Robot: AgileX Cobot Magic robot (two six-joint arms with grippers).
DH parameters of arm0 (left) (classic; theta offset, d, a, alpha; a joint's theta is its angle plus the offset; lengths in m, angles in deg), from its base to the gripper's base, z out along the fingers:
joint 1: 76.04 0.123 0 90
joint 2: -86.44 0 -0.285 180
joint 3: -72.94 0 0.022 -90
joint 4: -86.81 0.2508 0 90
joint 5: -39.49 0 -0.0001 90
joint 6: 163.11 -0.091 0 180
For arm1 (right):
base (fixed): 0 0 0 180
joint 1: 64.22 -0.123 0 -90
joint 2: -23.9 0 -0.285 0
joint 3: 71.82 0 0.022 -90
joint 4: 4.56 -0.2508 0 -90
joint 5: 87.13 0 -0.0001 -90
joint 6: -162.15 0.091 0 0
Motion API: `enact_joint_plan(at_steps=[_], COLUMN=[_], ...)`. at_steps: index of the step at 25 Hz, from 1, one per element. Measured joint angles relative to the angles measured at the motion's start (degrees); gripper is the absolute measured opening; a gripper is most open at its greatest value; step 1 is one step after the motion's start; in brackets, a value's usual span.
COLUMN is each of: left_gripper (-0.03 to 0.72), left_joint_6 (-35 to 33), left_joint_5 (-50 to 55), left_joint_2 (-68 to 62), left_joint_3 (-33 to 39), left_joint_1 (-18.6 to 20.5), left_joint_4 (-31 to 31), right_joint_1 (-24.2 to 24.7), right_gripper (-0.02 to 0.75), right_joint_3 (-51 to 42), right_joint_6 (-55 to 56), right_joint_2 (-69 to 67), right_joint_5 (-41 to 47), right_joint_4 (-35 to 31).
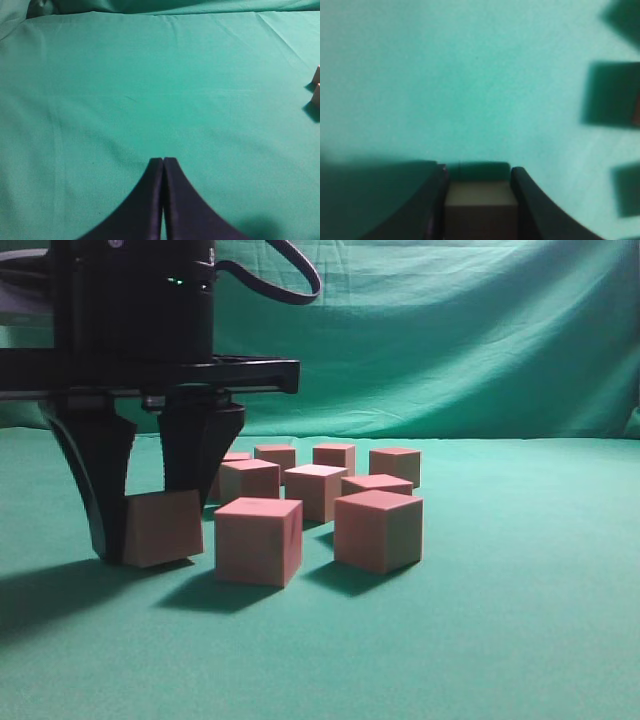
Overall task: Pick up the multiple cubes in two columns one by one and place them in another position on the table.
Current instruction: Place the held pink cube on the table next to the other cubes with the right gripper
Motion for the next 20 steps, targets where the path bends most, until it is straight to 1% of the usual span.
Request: enact_joint_plan(at_steps=[8, 9, 15, 16, 20], left_gripper=[0.0, 0.0, 0.0, 0.0, 0.0], left_joint_6=[0.0, 0.0, 0.0, 0.0, 0.0], left_joint_5=[0.0, 0.0, 0.0, 0.0, 0.0], left_joint_2=[0.0, 0.0, 0.0, 0.0, 0.0], left_joint_3=[0.0, 0.0, 0.0, 0.0, 0.0], left_joint_1=[0.0, 0.0, 0.0, 0.0, 0.0], left_joint_4=[0.0, 0.0, 0.0, 0.0, 0.0], right_joint_1=[0.0, 0.0, 0.0, 0.0, 0.0], right_gripper=[0.258, 0.312, 0.57, 0.598, 0.597], right_joint_3=[0.0, 0.0, 0.0, 0.0, 1.4], right_joint_6=[-0.6, -0.8, -2.4, -3.1, -4.3], right_joint_2=[-0.1, -0.1, 0.3, 0.7, 4.4], right_joint_5=[-0.1, -0.1, -0.1, 0.0, 0.4], right_joint_4=[0.0, 0.0, 0.0, 0.0, 2.4])
